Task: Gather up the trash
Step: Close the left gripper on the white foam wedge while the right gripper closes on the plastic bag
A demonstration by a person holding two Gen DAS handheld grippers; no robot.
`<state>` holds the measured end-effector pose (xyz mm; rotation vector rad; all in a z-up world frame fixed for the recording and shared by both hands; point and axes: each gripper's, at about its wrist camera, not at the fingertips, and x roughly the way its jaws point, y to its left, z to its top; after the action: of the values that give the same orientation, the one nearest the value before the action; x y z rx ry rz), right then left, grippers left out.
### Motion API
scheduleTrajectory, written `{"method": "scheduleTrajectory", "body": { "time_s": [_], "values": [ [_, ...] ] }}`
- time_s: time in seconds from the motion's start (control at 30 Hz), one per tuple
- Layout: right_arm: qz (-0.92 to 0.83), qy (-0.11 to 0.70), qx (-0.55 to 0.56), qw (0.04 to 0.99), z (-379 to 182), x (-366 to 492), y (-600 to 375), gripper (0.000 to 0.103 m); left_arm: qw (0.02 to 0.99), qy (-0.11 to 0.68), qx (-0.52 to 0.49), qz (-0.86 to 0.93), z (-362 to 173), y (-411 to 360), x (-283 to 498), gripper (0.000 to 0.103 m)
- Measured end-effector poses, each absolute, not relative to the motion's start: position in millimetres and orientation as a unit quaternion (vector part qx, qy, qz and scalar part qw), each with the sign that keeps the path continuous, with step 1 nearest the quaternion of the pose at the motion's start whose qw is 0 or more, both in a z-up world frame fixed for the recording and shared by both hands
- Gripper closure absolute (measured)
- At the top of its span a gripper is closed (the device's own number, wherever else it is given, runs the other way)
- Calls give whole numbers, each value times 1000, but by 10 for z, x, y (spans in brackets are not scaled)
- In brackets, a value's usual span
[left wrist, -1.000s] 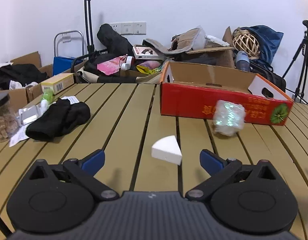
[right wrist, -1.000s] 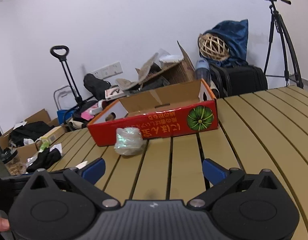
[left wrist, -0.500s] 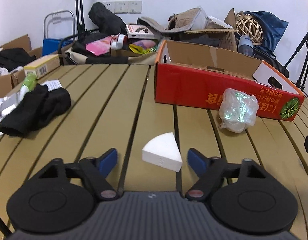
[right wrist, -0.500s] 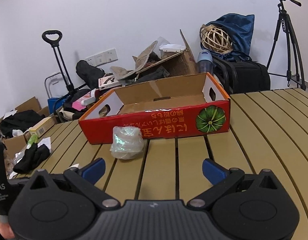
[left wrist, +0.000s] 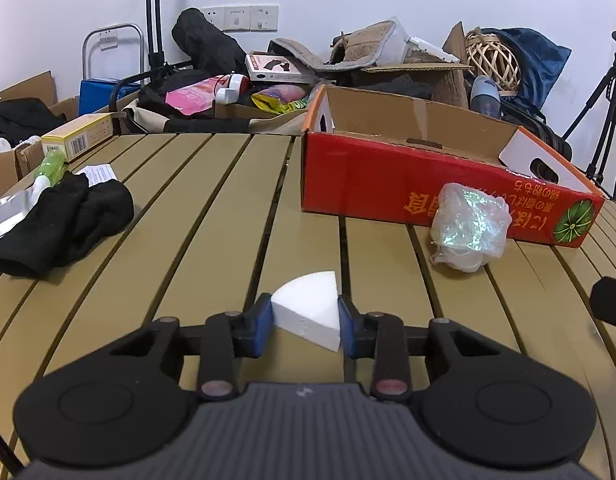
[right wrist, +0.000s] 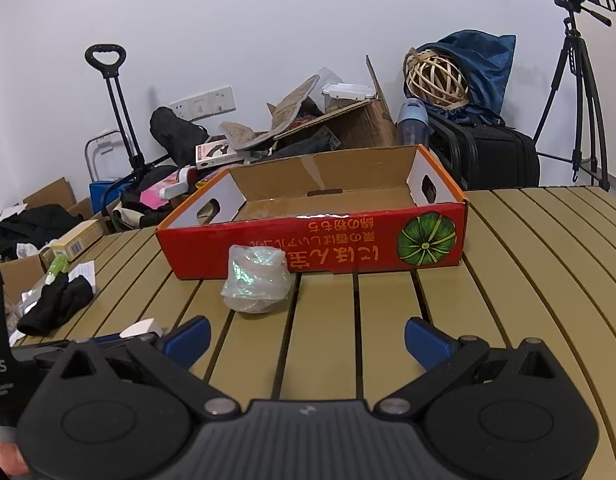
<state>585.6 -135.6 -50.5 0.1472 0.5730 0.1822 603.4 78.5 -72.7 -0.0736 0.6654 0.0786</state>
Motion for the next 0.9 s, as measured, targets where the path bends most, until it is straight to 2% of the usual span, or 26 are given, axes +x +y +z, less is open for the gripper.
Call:
{"method": "scheduleTrajectory", "body": {
  "time_s": [0.9],
  "values": [
    [96,322,52,940,-617,6624,-823,0,953,289,-60,75,-533,1321,5855,72]
  ]
}}
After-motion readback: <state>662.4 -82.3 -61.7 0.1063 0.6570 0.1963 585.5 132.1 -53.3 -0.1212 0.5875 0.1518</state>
